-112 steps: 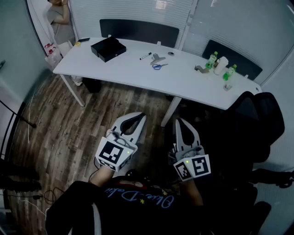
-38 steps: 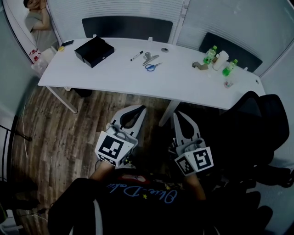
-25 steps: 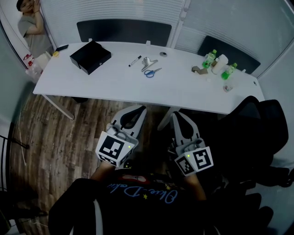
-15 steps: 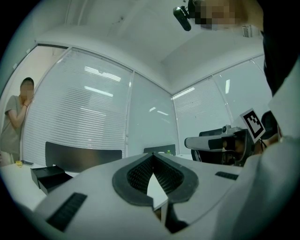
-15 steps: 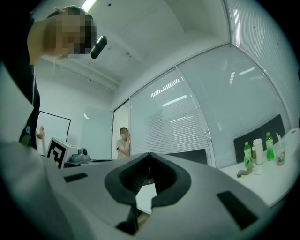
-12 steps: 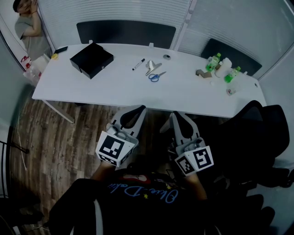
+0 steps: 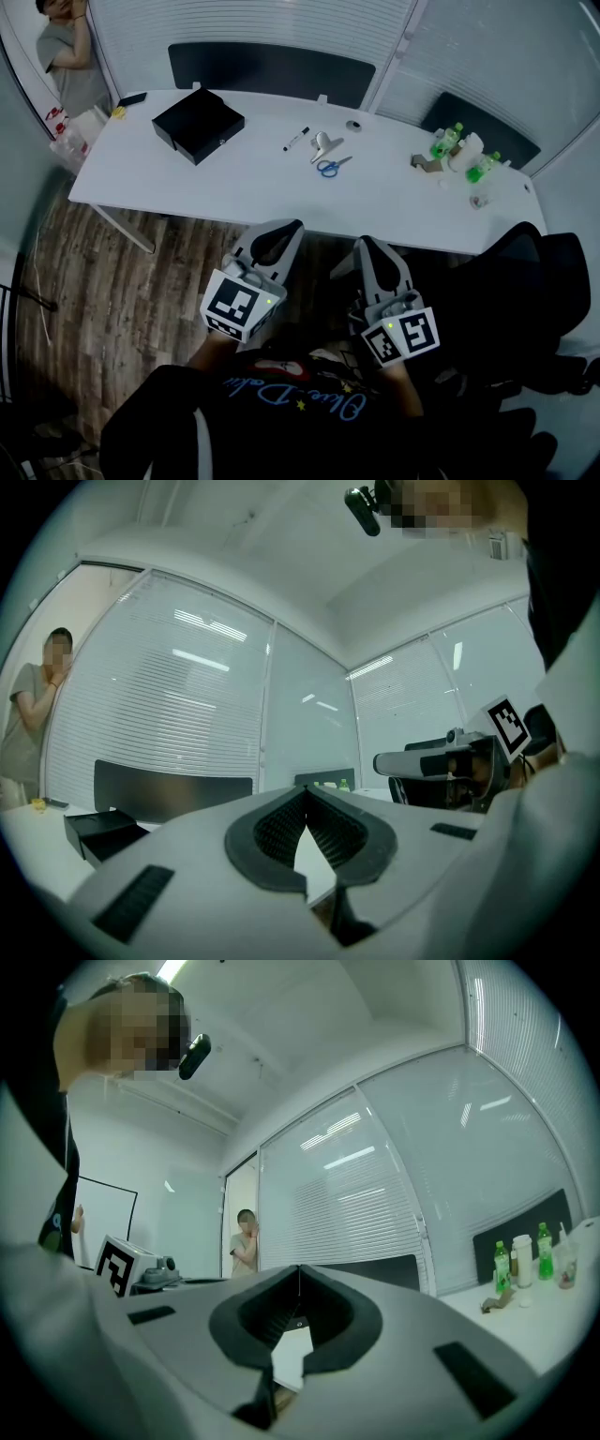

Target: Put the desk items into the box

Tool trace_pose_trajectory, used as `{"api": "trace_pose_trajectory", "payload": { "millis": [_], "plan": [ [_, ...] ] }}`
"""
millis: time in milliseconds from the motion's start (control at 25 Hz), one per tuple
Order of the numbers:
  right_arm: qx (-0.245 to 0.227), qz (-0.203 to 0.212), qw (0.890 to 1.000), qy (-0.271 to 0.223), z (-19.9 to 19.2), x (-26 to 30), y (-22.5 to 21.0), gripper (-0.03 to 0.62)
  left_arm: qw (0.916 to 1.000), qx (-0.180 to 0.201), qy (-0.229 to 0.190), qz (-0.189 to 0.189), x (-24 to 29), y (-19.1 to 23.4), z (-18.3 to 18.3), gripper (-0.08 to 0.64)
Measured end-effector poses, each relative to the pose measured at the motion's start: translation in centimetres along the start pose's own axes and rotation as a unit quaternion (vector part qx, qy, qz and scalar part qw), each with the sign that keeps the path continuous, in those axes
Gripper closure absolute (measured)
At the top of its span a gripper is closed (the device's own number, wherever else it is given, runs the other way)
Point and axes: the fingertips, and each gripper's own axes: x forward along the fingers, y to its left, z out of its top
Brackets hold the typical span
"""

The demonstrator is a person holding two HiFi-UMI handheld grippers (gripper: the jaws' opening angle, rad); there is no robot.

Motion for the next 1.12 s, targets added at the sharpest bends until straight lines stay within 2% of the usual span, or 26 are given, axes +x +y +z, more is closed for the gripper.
{"api": "trace_pose_trajectory", "payload": {
  "millis": [240, 800, 1120],
  "plan": [
    [0.007, 0.010, 1.000, 0.010, -0.5, 0.8, 0.1, 0.581, 1.0000, -0.001, 0.003, 0.003, -0.4, 0.0, -0.5, 0.552],
    [0.035, 0.094, 0.995, 0.013, -1.5, 6.6, -0.5, 0.581, 0.9964, 0.009, 0.018, 0.082, 0.4, 4.1, -0.8, 0.552],
    [0.049, 0.117, 0.992, 0.017, -2.0, 9.5, -2.1, 0.581, 0.9942, 0.008, 0.029, 0.103, 2.3, 5.8, -1.2, 0.552]
  ]
}}
